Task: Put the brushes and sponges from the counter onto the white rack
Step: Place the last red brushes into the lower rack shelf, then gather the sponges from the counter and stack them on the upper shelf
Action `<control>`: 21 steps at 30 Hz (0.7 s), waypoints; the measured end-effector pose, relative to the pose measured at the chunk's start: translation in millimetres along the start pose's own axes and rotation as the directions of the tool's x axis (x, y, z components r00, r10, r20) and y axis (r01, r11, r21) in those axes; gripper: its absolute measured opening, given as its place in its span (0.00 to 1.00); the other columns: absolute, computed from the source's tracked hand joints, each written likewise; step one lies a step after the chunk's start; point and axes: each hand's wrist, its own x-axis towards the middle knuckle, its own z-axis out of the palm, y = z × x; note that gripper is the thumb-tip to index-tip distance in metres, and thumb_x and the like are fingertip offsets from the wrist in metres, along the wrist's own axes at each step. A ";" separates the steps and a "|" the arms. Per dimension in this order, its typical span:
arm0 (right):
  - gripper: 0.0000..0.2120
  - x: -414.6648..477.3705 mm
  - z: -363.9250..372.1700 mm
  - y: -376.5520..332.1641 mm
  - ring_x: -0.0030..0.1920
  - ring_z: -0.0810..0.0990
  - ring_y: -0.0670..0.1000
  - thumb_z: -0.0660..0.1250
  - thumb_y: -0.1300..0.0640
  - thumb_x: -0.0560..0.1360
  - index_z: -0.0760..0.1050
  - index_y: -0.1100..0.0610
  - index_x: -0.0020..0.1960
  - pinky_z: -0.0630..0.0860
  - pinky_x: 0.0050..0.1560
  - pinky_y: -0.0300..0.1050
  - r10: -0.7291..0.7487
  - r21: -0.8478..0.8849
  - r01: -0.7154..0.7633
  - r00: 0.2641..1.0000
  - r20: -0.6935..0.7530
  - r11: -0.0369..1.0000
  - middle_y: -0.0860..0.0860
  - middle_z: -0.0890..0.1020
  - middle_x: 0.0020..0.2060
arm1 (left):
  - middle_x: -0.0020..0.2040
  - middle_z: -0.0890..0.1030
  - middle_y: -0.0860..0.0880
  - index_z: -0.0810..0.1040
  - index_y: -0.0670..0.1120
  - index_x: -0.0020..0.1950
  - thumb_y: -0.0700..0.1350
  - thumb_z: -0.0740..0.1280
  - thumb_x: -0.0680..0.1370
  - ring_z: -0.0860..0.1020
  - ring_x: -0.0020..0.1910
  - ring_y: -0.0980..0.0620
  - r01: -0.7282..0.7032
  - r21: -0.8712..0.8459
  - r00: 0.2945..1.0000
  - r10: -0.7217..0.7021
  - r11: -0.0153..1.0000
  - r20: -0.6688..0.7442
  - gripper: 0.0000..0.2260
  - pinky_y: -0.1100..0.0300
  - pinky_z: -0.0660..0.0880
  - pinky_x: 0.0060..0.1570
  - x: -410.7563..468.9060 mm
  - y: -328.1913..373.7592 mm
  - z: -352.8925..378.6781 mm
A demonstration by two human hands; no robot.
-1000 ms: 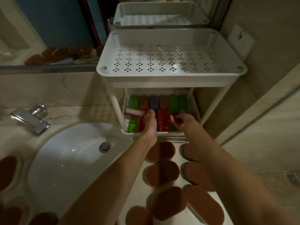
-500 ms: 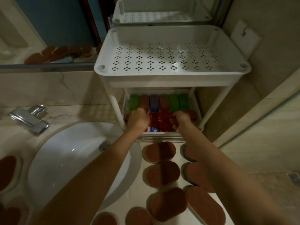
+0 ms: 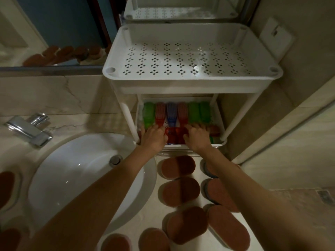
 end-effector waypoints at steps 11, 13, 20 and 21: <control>0.22 -14.2 0.9 0.1 0.72 0.61 0.60 0.56 0.59 0.78 0.63 0.55 0.72 0.58 0.71 0.56 -0.008 0.022 0.007 0.998 0.064 1.000 0.56 0.67 0.71 | 0.74 0.65 0.46 0.66 0.47 0.71 0.47 0.54 0.80 0.54 0.76 0.42 -0.003 0.033 1.000 0.004 0.999 -0.020 0.20 0.41 0.40 0.74 -21.4 2.5 3.2; 0.23 -21.2 0.4 -0.2 0.72 0.62 0.59 0.56 0.61 0.77 0.63 0.55 0.72 0.57 0.71 0.56 -0.018 0.108 0.018 1.000 0.002 0.994 0.56 0.68 0.71 | 0.75 0.63 0.47 0.66 0.46 0.70 0.46 0.55 0.79 0.50 0.77 0.42 -0.005 -0.017 0.998 0.004 1.000 -0.064 0.19 0.42 0.39 0.74 -28.0 3.3 3.8; 0.08 -80.4 11.0 -0.7 0.49 0.78 0.61 0.63 0.66 0.72 0.75 0.65 0.52 0.76 0.49 0.55 0.009 0.424 0.162 0.928 -0.373 0.891 0.61 0.76 0.52 | 0.57 0.76 0.40 0.74 0.38 0.59 0.37 0.60 0.77 0.71 0.61 0.40 -0.102 -0.302 0.950 0.003 0.948 -0.312 0.12 0.52 0.66 0.62 -73.5 1.7 10.2; 0.08 -89.1 16.5 1.2 0.49 0.77 0.60 0.63 0.64 0.73 0.74 0.64 0.51 0.75 0.49 0.54 -0.017 0.420 0.144 0.956 -0.292 0.896 0.60 0.76 0.53 | 0.58 0.76 0.39 0.75 0.37 0.59 0.37 0.60 0.77 0.72 0.60 0.41 -0.075 -0.337 0.966 -0.014 0.938 -0.256 0.12 0.52 0.68 0.60 -78.9 1.6 14.8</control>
